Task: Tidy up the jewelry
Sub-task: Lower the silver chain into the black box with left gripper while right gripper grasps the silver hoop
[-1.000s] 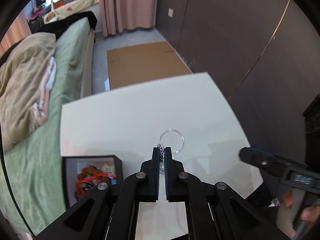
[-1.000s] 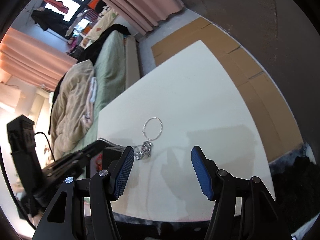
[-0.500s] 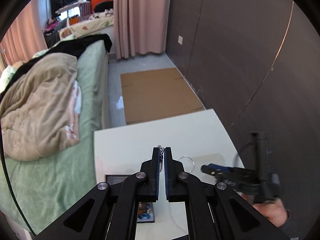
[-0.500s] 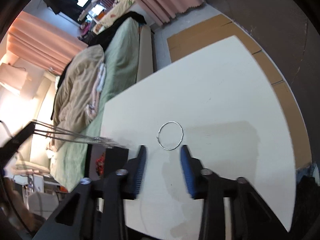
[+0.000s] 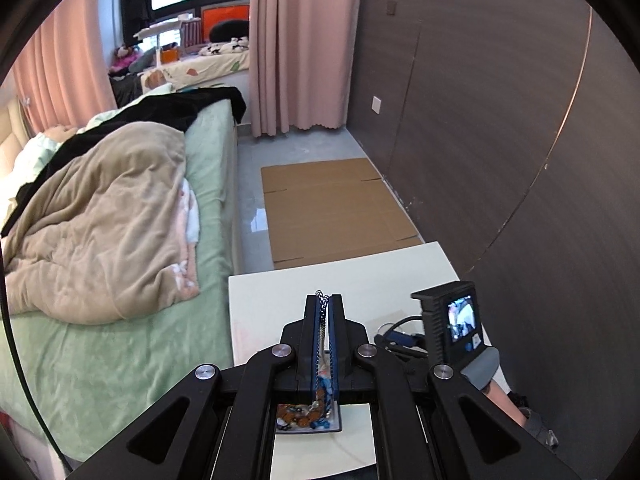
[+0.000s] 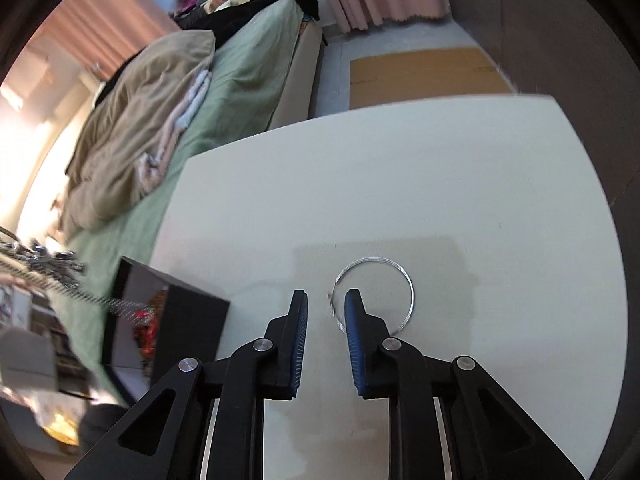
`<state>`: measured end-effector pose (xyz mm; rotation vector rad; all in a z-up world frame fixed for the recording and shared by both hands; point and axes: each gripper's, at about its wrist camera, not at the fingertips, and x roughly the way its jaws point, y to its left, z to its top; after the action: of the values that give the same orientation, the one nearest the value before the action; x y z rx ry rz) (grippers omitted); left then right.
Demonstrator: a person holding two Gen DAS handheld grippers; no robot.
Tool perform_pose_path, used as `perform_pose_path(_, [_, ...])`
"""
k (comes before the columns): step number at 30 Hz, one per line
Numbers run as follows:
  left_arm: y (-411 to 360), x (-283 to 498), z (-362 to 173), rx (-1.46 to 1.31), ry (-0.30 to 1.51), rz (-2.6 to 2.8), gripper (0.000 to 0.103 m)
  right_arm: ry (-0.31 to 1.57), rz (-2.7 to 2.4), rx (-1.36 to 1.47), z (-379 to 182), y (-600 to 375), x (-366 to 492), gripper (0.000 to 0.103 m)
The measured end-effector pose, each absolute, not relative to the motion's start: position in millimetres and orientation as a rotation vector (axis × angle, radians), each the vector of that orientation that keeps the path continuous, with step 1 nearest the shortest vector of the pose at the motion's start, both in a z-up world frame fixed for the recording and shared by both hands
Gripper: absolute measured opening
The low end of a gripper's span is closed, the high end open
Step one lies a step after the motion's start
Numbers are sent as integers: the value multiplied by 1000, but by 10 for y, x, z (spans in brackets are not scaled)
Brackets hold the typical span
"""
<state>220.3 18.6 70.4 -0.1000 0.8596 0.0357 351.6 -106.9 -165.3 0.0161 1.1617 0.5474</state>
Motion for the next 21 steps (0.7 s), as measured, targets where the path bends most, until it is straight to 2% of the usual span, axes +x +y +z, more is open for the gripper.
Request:
perform_pose_path(3, [243,2161,704,-103,863,45,3,1171,548,-37,-1734,-956,3525,17])
perform_pose_path(7, [288,2109,706,-103,864,50,3,1151,498,-149,-1770,-850,3481,6])
perform_pose_path(14, [370,2037,626,-125,874,65,3,1125,528,-141,-1641,-934,3419,3])
perform_pose_path(21, [369,1979,426,-156,900,52,3,1075,547,-9,-1326,-1123,3405,3])
